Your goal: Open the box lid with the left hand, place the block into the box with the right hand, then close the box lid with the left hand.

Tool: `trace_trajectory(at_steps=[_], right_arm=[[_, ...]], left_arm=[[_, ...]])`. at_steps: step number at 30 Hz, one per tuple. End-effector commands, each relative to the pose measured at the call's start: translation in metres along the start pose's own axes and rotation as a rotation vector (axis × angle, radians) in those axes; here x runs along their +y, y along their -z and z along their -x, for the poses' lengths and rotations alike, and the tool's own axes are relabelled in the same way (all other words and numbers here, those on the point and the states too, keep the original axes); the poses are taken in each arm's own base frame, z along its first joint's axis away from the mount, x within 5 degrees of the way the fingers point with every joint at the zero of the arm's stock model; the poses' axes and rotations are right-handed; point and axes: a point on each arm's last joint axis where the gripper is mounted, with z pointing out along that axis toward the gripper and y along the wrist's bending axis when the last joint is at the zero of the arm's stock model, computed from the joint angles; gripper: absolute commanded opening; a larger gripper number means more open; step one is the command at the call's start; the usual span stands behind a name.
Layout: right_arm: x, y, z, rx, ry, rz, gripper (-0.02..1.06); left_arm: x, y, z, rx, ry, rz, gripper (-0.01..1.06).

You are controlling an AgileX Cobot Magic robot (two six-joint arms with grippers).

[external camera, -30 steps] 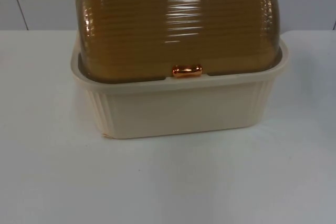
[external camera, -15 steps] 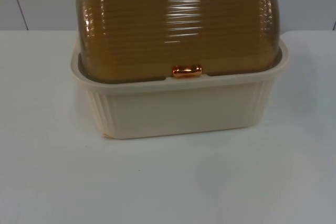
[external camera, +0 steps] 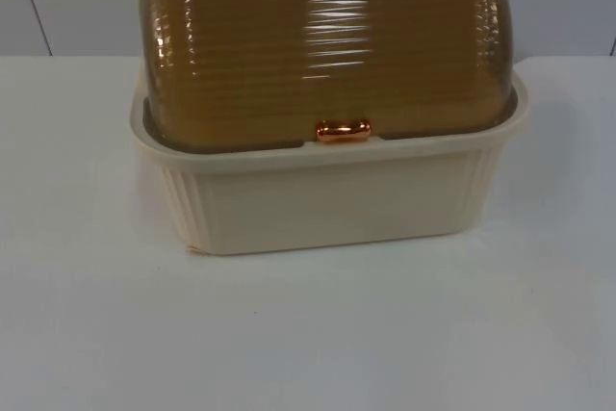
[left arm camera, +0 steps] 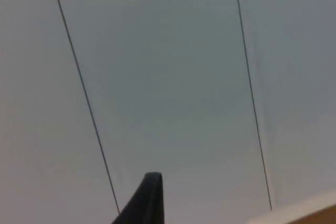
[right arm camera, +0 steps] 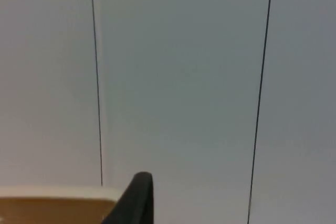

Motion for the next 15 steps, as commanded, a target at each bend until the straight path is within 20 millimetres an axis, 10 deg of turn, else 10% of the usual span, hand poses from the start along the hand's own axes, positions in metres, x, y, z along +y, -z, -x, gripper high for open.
trace_trajectory(at_steps=[1, 15], right_arm=[[0.002, 0.016, 0.009, -0.069, 0.014, 0.001, 1.05], [0.01, 0.093, 0.017, -0.26, 0.154, -0.074, 1.05]], left_arm=[[-0.001, 0.013, 0.002, -0.059, 0.008, 0.009, 1.05], [-0.013, 0.072, 0.001, -0.274, -0.019, 0.044, 1.05]])
